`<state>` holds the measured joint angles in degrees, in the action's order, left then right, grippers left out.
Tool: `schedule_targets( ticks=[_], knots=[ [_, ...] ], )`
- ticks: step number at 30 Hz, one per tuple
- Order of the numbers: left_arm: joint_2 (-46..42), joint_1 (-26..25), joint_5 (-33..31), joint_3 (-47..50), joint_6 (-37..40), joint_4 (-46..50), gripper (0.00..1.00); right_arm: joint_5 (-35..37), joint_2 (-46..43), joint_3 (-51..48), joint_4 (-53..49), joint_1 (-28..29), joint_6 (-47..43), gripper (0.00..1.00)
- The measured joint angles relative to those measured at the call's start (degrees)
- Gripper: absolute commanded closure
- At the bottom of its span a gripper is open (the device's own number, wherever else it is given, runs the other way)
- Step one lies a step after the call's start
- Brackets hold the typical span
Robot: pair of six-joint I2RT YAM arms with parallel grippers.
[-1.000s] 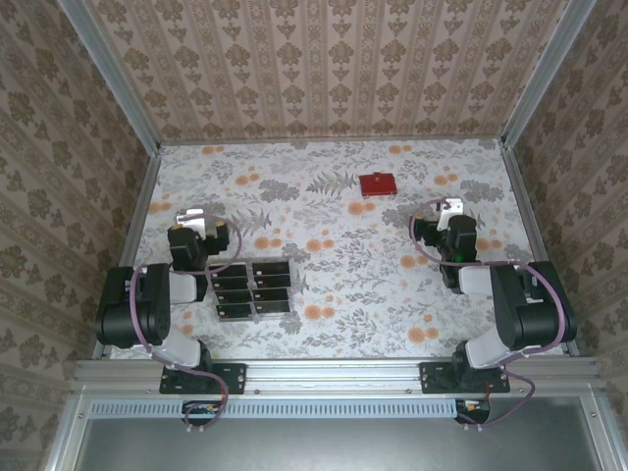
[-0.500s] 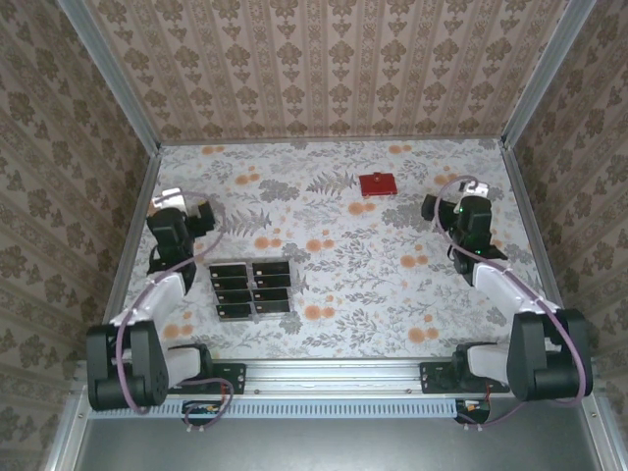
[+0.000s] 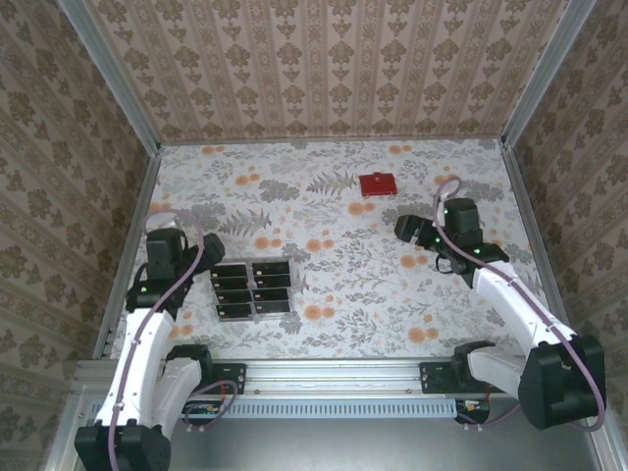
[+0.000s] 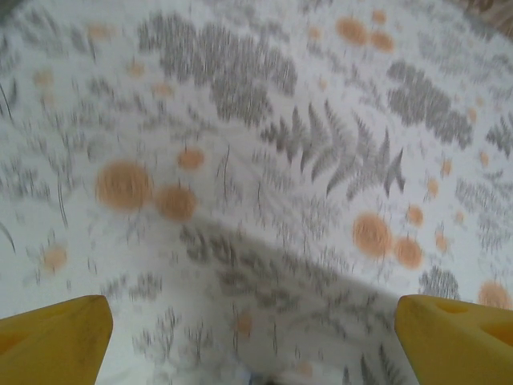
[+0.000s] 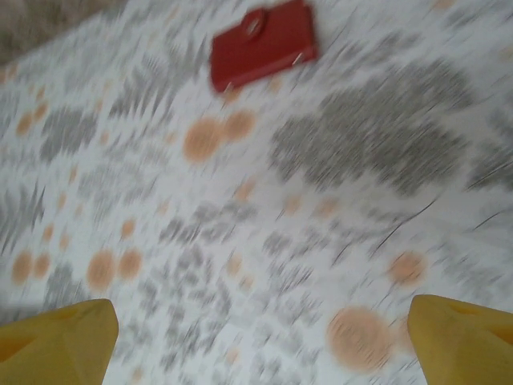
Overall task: Put the credit cards into the card holder
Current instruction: Move the storage box to the center of the table.
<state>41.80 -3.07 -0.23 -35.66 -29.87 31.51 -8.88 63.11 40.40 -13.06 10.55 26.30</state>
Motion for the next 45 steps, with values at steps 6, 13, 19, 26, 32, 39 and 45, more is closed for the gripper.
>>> schedule_targets(
  ticks=[6,13,19,26,32,39,45],
  knots=[
    [-2.97,-3.43,2.62,5.92,-5.11,1.86,0.00,0.92,-1.77,-0.66,-3.10,12.66,3.37,0.06],
    [-3.50,-9.77,2.95,8.87,-9.64,-1.01,0.00,3.39,-1.79,-3.72,-3.93,22.29,8.13,0.07],
    [-2.08,-17.25,0.66,9.79,-13.38,-4.74,0.00,6.12,0.35,-4.50,-3.74,30.32,11.50,0.07],
    [0.48,-25.94,-3.13,9.79,-17.77,-9.33,0.00,8.96,8.00,-4.28,-2.64,35.63,13.66,0.07],
    [4.66,-33.27,-6.99,9.79,-20.72,-14.34,0.00,10.75,13.90,-1.38,-1.01,39.12,14.67,0.07],
    [8.63,-37.99,-10.05,9.79,-22.23,-17.75,0.00,12.33,15.26,0.50,0.81,42.47,14.73,0.07],
    [9.27,-38.64,-10.80,9.79,-22.69,-18.99,0.00,15.26,18.99,1.33,1.22,42.66,14.86,0.08]
  ],
)
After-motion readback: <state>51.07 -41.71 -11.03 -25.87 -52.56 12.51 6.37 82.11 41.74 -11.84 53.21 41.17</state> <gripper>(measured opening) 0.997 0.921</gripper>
